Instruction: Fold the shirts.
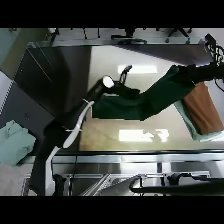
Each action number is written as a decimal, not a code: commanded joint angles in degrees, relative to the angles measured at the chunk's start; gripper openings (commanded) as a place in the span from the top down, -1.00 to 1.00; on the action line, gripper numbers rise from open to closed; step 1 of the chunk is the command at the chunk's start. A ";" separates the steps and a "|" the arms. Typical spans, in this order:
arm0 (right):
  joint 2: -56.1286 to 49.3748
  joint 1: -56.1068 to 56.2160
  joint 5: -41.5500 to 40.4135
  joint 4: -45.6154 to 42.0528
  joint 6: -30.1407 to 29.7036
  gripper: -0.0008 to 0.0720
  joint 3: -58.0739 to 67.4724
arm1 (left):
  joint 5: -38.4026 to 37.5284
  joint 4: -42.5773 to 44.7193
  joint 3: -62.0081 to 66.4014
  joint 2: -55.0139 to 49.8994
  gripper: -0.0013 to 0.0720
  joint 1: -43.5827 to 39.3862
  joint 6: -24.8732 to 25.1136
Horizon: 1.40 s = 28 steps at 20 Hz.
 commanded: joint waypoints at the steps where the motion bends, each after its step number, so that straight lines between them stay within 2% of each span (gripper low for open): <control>1: -0.09 2.71 -1.60 0.22 1.29 0.91 0.04 | -13.70 0.09 0.22 10.40 0.93 9.90 2.21; 4: -1.16 11.93 -9.14 0.15 1.81 0.91 0.02 | -19.98 0.00 -0.55 19.10 0.93 19.65 2.25; 8: -7.28 30.80 -23.96 -5.70 4.28 0.91 -0.02 | -18.62 0.02 -9.09 30.32 0.93 29.75 4.37; 10: -13.03 40.74 -33.86 -6.32 5.09 0.90 -0.02 | -18.49 0.00 -13.33 34.64 0.93 33.00 6.67; 11: -16.59 45.86 -41.68 -6.34 5.16 0.79 -0.02 | -18.08 0.02 -15.37 36.26 0.93 34.03 8.07; 12: -20.15 50.31 -49.94 -6.29 3.93 0.04 -0.02 | -17.40 0.02 -17.55 37.70 0.93 34.62 8.87; 13: -23.61 54.49 -57.02 -5.05 3.56 -0.89 0.02 | -16.76 0.02 -19.65 38.93 0.93 34.88 9.20; 14: -25.62 57.37 -60.26 -2.62 2.71 -0.97 0.35 | -16.90 0.07 -21.16 39.69 0.93 34.91 9.44; 15: -25.99 58.64 -61.24 -2.73 0.74 -0.95 0.48 | -17.27 0.07 -22.27 40.09 0.93 34.93 10.60; 16: -25.20 58.27 -60.52 -3.80 0.35 -0.95 0.50 | -17.68 0.07 -22.73 40.04 0.93 34.93 11.28; 18: -21.35 54.05 -54.01 -6.38 1.88 -0.93 0.48 | -17.73 0.09 -23.71 40.04 0.93 34.97 12.44; 23: -11.41 34.97 -33.38 -13.86 12.35 -0.93 0.46 | -17.55 0.09 -24.30 40.04 0.93 34.97 12.63; 26: -10.45 24.94 -21.86 -22.67 17.79 -0.93 -0.31 | -17.55 0.09 -24.35 40.04 0.93 34.97 12.61; 28: -10.45 21.03 -19.69 -25.59 18.05 -0.93 -4.33 | -17.70 0.09 -24.35 40.04 0.93 34.97 12.61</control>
